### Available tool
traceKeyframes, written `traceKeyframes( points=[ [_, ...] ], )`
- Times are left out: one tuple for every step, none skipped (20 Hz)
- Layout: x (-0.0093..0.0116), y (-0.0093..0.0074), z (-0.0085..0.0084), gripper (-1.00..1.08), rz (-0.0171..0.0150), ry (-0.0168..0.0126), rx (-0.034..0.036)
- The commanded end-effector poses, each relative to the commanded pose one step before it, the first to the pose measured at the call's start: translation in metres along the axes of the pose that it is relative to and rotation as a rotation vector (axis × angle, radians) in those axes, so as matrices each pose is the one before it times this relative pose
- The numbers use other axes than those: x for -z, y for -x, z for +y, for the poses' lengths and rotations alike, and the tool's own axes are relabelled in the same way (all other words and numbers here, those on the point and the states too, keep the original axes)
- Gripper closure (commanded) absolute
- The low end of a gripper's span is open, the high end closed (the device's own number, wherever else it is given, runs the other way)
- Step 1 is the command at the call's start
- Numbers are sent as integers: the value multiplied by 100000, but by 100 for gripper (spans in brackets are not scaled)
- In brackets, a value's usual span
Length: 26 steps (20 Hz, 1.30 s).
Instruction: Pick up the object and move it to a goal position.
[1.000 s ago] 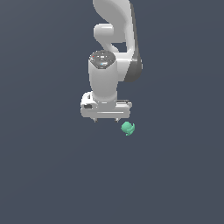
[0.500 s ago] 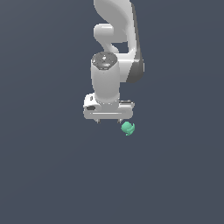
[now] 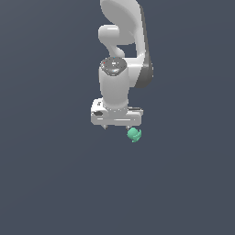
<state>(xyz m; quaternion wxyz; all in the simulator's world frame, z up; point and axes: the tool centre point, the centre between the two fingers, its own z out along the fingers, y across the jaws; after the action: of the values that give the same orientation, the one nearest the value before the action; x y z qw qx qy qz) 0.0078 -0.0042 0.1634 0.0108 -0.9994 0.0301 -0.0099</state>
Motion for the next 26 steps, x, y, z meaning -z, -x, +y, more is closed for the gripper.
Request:
traceKeyframes(
  points=[
    [-362,162,-474,-92,-128,34,-3152],
    [-166,82,-210,-92,-51,21,-1507],
    [-177,93,-223,-92,-54,26,-1612],
    [-189,104,-234,-92,-56,30,-1720],
    [-200,117,-247,-92,-59,34,-1827],
    [-211,130,-257,-92,-61,39,-1938],
    [-222,144,-268,-92,-62,45,-2047],
    [-231,158,-274,-92,-62,51,-2137],
    [-231,167,-270,-92,-60,55,-2147],
    [-230,174,-264,-92,-57,58,-2148],
    [-229,182,-258,-92,-55,62,-2148],
    [-228,189,-252,-92,-52,65,-2148],
    [-227,196,-245,-92,-48,69,-2149],
    [-226,203,-239,-92,-45,72,-2148],
    [-225,209,-232,-92,-42,75,-2149],
    [-224,215,-225,-92,-38,78,-2150],
    [-223,222,-218,-92,-34,81,-2150],
    [-222,228,-210,-92,-30,83,-2150],
    [-221,233,-203,-92,-26,86,-2150],
    [-220,238,-195,-92,-22,88,-2151],
    [-219,244,-188,-92,-18,90,-2150],
    [-218,248,-179,-92,-14,92,-2152],
    [-217,253,-172,-92,-9,94,-2151],
    [-216,258,-164,-92,-5,95,-2151],
    [-214,260,-154,-92,0,96,-2140],
    [-203,252,-139,-92,4,93,-2045]
  ],
)
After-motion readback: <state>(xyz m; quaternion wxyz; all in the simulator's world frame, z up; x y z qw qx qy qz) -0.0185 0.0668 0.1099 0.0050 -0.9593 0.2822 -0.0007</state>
